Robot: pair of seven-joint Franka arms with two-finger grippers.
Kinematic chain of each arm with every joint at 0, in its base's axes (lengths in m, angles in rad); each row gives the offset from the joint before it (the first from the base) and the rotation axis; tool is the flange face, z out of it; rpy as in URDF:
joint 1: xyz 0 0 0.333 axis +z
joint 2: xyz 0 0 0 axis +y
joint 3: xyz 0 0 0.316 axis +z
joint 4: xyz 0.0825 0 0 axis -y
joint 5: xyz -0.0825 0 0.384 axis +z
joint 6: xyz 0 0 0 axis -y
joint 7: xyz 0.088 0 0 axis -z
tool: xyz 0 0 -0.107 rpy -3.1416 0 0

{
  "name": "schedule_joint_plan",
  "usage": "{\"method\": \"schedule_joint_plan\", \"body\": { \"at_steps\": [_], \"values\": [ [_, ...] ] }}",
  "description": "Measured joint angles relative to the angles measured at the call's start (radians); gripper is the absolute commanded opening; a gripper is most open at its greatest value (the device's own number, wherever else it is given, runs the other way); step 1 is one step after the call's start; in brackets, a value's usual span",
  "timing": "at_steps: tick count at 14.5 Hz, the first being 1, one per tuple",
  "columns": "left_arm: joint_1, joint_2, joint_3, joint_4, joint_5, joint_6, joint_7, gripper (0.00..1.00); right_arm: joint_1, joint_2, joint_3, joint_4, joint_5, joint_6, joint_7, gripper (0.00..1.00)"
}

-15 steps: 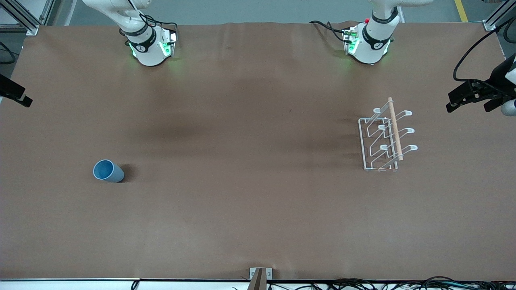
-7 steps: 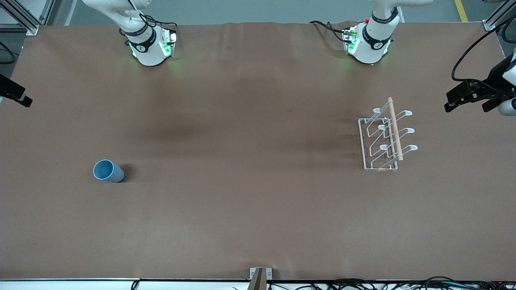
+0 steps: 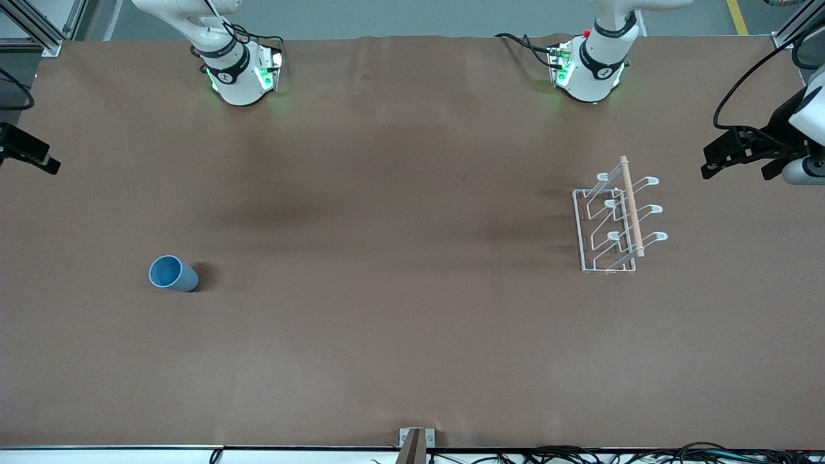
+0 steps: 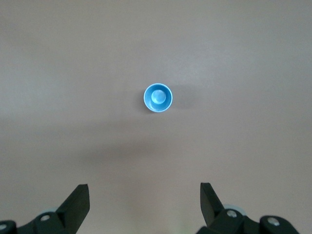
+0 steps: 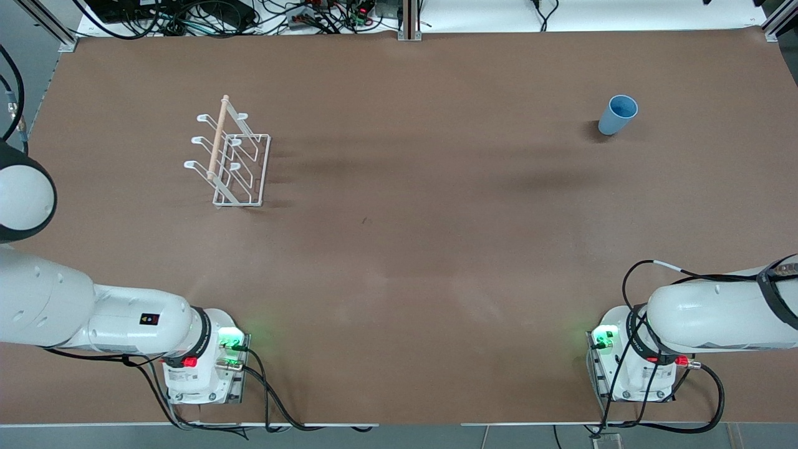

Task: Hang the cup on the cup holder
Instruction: 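Reach the right gripper down to the rim of the blue cup, then grasp the blue cup rim with the right gripper and lift it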

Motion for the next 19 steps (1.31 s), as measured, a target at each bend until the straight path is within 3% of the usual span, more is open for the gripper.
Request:
{"method": "schedule_joint_plan", "body": {
  "at_steps": [3, 10, 17, 19],
  "values": [
    [0.002, 0.0, 0.0, 0.001, 0.0, 0.0, 0.0, 1.0, -0.013, 0.083, -0.009, -0.065, 0.0, 0.095, -0.088, 1.0],
    [-0.001, 0.002, -0.003, 0.0, 0.0, -0.001, 0.001, 1.0, -0.019, 0.181, -0.011, -0.381, -0.001, 0.573, -0.189, 1.0],
    [-0.002, 0.004, -0.004, -0.001, 0.0, -0.001, 0.003, 1.0, -0.037, 0.352, -0.011, -0.457, -0.001, 0.845, -0.255, 0.99],
    [-0.002, 0.004, -0.004, -0.001, 0.0, -0.001, 0.003, 1.0, -0.035, 0.375, -0.007, -0.466, -0.001, 0.875, -0.255, 0.95]
  ]
}}
